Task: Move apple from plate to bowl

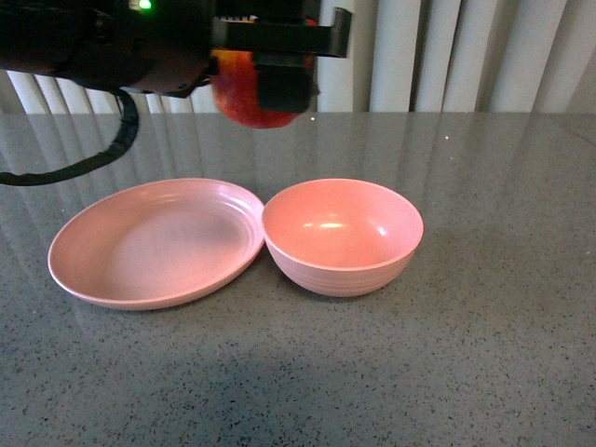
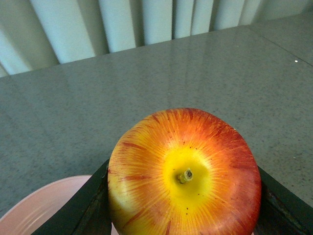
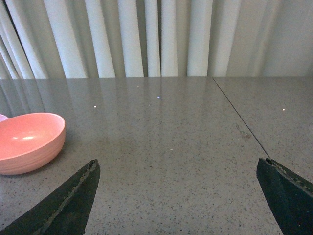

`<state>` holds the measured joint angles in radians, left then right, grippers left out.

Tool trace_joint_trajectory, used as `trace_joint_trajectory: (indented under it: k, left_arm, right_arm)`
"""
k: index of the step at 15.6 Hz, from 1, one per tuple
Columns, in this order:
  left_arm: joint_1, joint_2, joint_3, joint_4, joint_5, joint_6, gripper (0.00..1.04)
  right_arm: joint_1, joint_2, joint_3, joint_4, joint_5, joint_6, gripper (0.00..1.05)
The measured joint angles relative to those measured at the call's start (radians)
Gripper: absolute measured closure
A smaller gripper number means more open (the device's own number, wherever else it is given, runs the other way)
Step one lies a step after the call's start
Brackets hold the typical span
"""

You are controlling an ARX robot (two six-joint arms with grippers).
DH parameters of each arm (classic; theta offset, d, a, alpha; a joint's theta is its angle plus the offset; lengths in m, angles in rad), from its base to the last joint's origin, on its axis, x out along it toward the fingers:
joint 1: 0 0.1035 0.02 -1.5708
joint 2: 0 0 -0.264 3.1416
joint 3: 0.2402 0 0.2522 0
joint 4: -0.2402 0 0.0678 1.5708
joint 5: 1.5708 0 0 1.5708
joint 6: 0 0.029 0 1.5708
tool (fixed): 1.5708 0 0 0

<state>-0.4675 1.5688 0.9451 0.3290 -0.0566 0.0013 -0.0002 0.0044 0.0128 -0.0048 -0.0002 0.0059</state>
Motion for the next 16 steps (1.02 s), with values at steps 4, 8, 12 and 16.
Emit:
trace_joint_trajectory:
  k: [4,8,12,16]
  left_arm:
    - [-0.101,0.132,0.026,0.004,-0.013,-0.016,0.38]
    - [-0.105,0.221,0.067,-0.002,-0.002,-0.06,0.38]
    - [-0.115,0.257,0.075,-0.008,0.009,-0.081,0.38]
    - [-0.106,0.294,0.103,-0.015,0.039,-0.123,0.38]
  right_arm:
    - [0.0,0.0,0.0,0.0,0.0,0.0,0.07]
    - [0.0,0.0,0.0,0.0,0.0,0.0,0.07]
    - [0.0,0.0,0.0,0.0,0.0,0.0,0.07]
    - [0.0,0.0,0.0,0.0,0.0,0.0,0.07]
